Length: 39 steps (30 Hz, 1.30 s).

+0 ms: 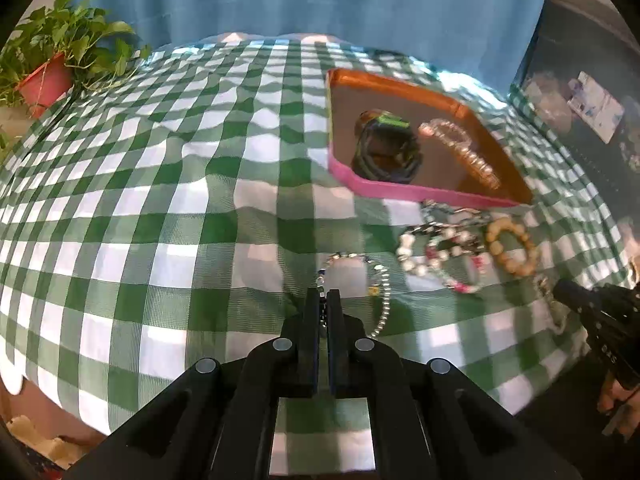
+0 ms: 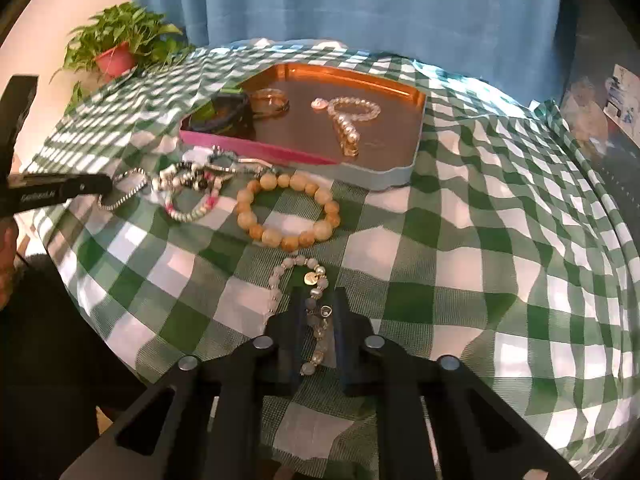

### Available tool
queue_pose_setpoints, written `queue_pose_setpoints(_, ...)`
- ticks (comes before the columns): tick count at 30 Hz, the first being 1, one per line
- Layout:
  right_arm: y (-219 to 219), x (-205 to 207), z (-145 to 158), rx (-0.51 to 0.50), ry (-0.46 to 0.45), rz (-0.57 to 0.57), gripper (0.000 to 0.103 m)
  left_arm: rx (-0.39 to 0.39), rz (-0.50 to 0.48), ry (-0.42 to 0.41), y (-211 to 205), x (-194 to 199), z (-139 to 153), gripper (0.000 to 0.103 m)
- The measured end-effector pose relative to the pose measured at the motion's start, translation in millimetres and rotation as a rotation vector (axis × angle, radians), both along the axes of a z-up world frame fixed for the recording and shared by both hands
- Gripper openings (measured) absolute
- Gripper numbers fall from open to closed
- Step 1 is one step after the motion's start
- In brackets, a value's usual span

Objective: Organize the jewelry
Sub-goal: 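Lift both bracelets and carry them toward the copper tray with both grippers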

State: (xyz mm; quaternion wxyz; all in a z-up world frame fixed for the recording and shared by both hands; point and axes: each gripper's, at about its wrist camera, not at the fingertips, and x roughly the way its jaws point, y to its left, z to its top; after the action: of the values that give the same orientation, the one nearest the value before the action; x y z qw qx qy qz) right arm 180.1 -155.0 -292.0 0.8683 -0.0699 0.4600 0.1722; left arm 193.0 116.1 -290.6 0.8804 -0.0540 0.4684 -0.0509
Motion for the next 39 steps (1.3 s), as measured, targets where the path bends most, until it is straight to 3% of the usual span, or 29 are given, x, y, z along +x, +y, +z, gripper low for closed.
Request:
queue_pose_setpoints(8, -3, -1, 7, 0.02, 0.032, -0.001, 0.001, -0.021, 0.009, -0.035, -1, -8, 23, 0.003)
queue_pose_setpoints(13, -5, -2, 4, 0.054, 0.041, -0.007, 0.019, -0.022, -0.008, -0.051, -6, -16, 30, 0.003)
queue_pose_setpoints(17, 2, 2, -8, 0.029, 0.051, 0.008, 0.022, -0.025, -0.025, -0.051, -12, -18, 33, 0.003)
queue_pose_setpoints(18, 4, 0, -8, 0.01, 0.026, 0.022, 0.019, -0.024, -0.027, -0.054, -13, -18, 35, 0.003)
queue_pose_setpoints(19, 6, -1, -8, 0.001, 0.011, 0.029, 0.009, -0.024, -0.027, -0.055, -14, -18, 36, 0.003)
queue_pose_setpoints(21, 8, -2, -9, -0.003, 0.004, 0.029, 0.005, -0.035, -0.033, -0.054, -17, -18, 39, 0.003)
queue_pose_setpoints(32, -3, 2, 9, 0.097, 0.017, -0.022, 0.005, -0.013, -0.077, -0.117, -40, -16, 76, 0.003)
queue_pose_setpoints(39, -4, -1, 49, 0.123, -0.046, -0.002, 0.005, -0.019, -0.103, -0.16, -54, -12, 100, 0.003)
